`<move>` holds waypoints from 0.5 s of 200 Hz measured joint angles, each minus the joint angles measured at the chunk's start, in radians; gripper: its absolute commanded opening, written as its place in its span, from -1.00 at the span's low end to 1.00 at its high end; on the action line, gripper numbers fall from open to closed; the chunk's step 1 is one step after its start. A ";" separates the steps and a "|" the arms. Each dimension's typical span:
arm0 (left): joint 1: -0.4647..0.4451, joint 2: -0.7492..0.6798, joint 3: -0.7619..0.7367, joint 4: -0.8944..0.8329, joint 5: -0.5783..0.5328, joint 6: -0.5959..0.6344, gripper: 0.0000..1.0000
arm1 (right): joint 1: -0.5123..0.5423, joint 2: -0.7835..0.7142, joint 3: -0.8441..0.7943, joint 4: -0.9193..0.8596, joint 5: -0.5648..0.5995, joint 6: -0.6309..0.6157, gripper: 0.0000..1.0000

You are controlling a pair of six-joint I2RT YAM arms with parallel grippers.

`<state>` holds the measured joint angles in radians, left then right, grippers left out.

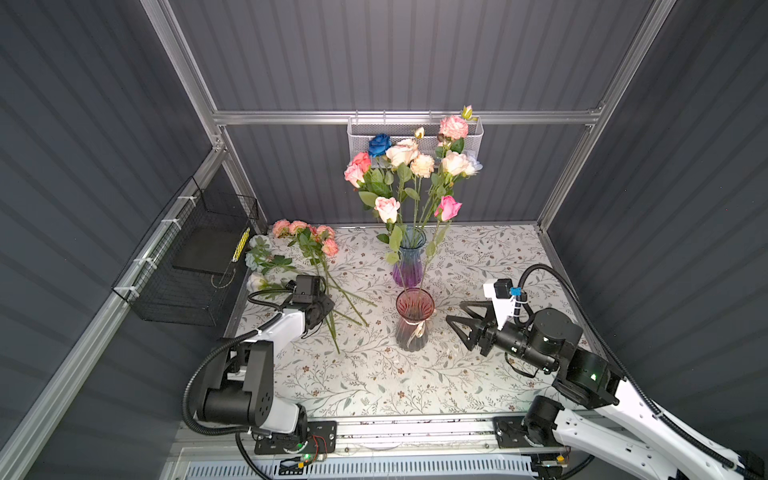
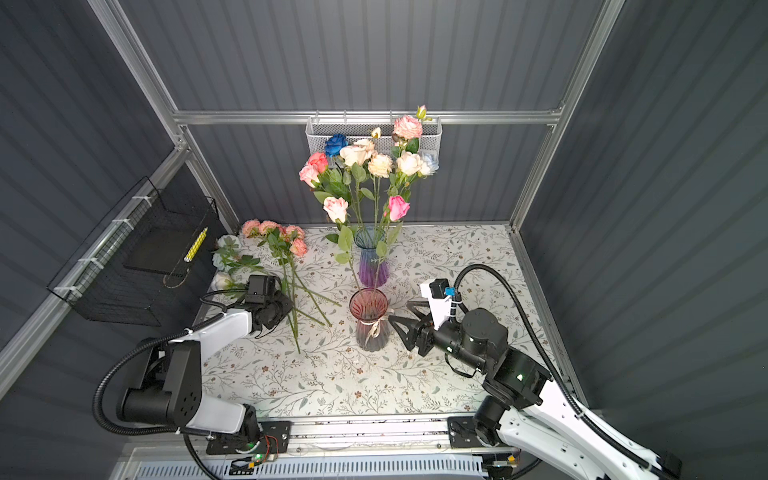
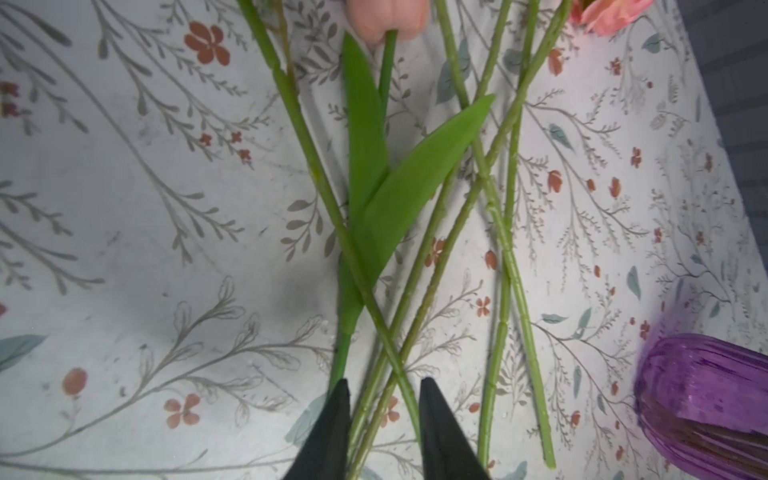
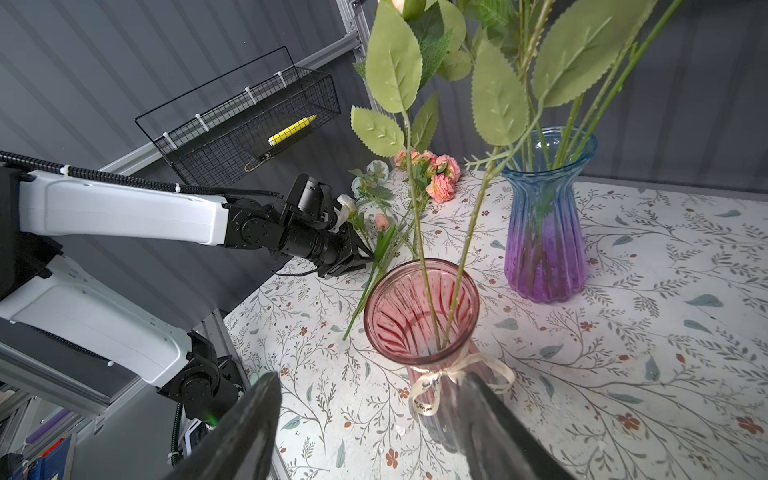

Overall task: Arrange the flowers into the vase
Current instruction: 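Open the right gripper and withdraw it while the left gripper grasps a white rose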

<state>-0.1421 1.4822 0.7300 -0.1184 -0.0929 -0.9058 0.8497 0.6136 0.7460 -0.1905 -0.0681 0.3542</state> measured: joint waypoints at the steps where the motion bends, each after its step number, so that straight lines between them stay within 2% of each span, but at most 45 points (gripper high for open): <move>1: 0.000 0.001 0.000 0.000 -0.002 -0.003 -0.30 | 0.000 -0.001 0.000 0.000 0.001 0.000 0.39; 73: 0.000 0.058 0.003 0.055 -0.020 -0.094 -0.33 | 0.000 -0.032 -0.012 -0.018 0.024 -0.018 0.37; 100: 0.000 0.077 0.012 0.073 -0.020 -0.108 -0.42 | 0.000 -0.032 -0.016 -0.020 0.027 -0.019 0.37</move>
<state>-0.1421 1.5593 0.7418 -0.0452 -0.1131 -1.0142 0.8497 0.5819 0.7300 -0.2104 -0.0414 0.3347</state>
